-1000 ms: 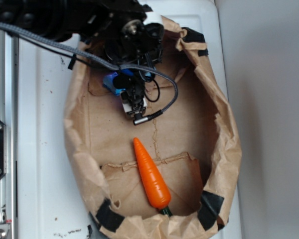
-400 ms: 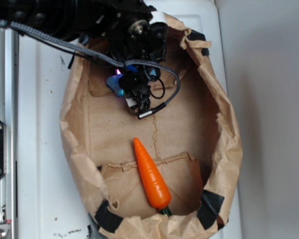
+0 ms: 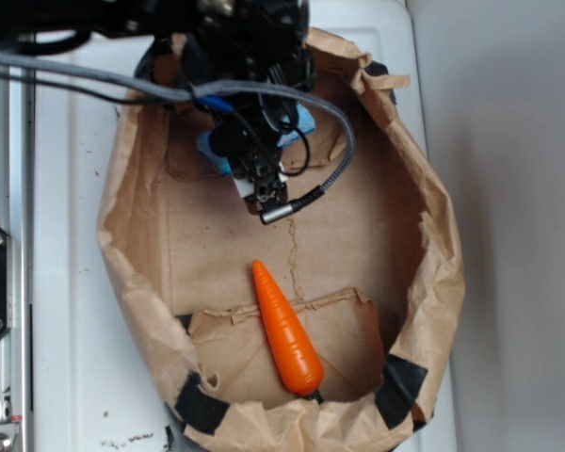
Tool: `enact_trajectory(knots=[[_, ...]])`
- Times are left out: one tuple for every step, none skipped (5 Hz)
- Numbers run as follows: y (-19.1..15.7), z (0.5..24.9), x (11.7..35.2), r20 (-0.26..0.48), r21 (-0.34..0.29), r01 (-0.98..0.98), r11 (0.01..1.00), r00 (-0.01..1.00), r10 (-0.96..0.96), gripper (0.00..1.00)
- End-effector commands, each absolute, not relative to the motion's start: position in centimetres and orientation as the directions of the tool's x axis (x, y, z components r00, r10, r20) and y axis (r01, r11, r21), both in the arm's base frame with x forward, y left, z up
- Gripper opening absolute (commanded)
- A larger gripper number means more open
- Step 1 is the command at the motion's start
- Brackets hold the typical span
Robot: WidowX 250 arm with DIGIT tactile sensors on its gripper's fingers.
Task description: Grab the blue sponge.
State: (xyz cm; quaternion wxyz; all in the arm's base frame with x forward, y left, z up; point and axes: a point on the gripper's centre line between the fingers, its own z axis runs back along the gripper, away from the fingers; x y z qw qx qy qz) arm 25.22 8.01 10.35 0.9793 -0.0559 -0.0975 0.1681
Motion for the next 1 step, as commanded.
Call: enact_trajectory(knots=[[7.00,14.95,24.92,0.264,-0.100,-0.350,0.931,0.893,0.364,0.00]])
